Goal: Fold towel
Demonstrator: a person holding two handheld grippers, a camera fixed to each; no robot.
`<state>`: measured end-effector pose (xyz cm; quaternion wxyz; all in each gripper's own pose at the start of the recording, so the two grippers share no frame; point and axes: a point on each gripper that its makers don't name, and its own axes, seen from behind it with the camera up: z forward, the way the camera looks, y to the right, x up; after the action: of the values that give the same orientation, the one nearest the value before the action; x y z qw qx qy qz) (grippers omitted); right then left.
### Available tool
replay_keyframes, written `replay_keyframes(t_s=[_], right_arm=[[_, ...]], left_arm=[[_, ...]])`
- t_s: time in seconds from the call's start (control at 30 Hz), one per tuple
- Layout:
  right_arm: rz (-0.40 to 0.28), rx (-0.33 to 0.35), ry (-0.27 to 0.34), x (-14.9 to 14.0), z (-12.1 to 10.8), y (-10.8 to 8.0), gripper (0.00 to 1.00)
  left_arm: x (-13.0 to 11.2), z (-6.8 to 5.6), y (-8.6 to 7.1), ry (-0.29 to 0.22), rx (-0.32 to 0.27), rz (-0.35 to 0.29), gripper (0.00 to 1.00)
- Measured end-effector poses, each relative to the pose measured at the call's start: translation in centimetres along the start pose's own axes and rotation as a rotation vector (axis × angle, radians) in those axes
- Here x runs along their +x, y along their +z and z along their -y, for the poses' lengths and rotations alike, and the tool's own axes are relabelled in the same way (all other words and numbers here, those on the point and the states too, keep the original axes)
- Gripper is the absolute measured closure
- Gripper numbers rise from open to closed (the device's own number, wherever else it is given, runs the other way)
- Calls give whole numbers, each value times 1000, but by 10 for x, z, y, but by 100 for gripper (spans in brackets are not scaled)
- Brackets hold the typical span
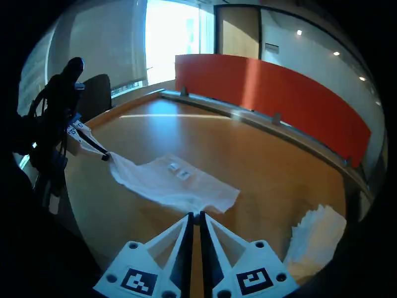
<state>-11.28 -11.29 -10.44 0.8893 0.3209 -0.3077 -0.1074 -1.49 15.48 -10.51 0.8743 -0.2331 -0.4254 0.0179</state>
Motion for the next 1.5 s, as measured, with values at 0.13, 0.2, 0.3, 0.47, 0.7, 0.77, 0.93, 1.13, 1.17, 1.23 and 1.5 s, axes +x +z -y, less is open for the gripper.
replay_keyframes(t_s=[0.13,0.2,0.3,0.47,0.7,0.77,0.93,1.13,1.17,1.23,1.5], right_arm=[[-2,-1,-3,4,2,-9,92],[-2,-2,-4,5,3,-13,92],[0,-2,-3,4,5,-18,92],[2,-2,6,3,7,-21,92],[6,-4,5,1,4,-16,92],[6,-5,5,1,2,-14,92],[11,-6,8,0,-4,-3,92],[25,-7,16,-4,-15,17,92],[28,-8,18,-5,-17,21,92],[36,-8,24,-8,-20,28,92],[69,-5,46,-20,-29,50,91]], left_arm=[[1,-4,-8,-15,-13,2,86],[1,-6,-12,-22,-19,4,86],[0,-8,-17,-29,-25,6,86],[-4,-11,-19,-33,-28,18,86],[-7,-11,-13,-45,-21,38,86],[-6,-10,-9,-50,-17,39,86],[-2,-3,5,-62,-8,43,86],[4,8,25,-80,4,48,86],[5,10,29,-82,5,49,86],[7,15,37,-83,9,52,86],[9,29,64,-67,22,75,86]])
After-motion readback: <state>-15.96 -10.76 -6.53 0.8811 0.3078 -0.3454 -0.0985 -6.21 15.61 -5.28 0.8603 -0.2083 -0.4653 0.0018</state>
